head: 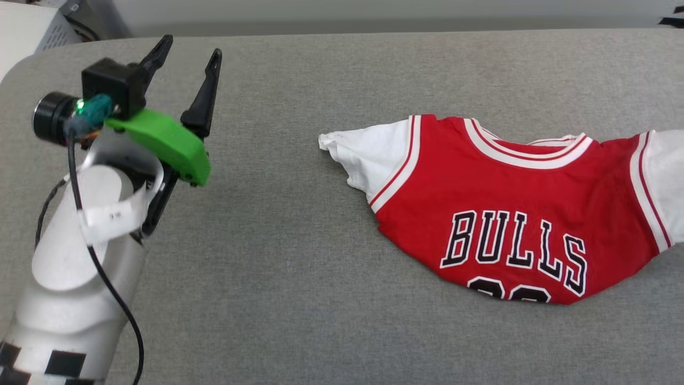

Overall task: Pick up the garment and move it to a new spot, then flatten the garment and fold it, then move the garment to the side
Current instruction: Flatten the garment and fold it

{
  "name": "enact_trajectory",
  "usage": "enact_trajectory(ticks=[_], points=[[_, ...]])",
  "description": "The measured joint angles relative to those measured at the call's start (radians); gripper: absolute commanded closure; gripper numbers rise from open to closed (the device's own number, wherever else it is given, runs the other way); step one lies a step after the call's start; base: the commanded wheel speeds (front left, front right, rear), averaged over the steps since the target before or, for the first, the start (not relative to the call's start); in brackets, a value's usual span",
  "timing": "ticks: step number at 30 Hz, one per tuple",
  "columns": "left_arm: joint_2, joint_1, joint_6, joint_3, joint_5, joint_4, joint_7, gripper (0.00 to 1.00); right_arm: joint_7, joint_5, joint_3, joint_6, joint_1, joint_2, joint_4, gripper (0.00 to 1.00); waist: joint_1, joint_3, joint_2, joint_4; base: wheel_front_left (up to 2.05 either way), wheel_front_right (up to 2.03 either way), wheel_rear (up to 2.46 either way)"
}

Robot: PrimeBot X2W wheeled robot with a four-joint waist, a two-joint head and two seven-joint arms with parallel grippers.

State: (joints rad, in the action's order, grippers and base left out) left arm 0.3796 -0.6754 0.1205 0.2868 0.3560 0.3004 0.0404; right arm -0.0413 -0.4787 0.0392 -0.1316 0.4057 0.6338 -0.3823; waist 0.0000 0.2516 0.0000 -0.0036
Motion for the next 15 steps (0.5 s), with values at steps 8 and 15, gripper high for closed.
enact_trajectory(ticks=[8,15], points=[[0.067,-0.269,0.007,0.313,0.335,0.11,-0.518,0.0,-0.115,0.077,-0.117,0.0,-0.192,-0.114,0.351,1.0,0.0,0.033,0.0,-0.077,0.0,0.0,0.0],[0.079,-0.411,0.007,0.496,0.441,0.173,-0.752,0.0,-0.162,0.099,-0.134,0.0,-0.245,-0.172,0.453,1.0,0.0,0.073,0.0,-0.119,0.0,0.0,0.0]])
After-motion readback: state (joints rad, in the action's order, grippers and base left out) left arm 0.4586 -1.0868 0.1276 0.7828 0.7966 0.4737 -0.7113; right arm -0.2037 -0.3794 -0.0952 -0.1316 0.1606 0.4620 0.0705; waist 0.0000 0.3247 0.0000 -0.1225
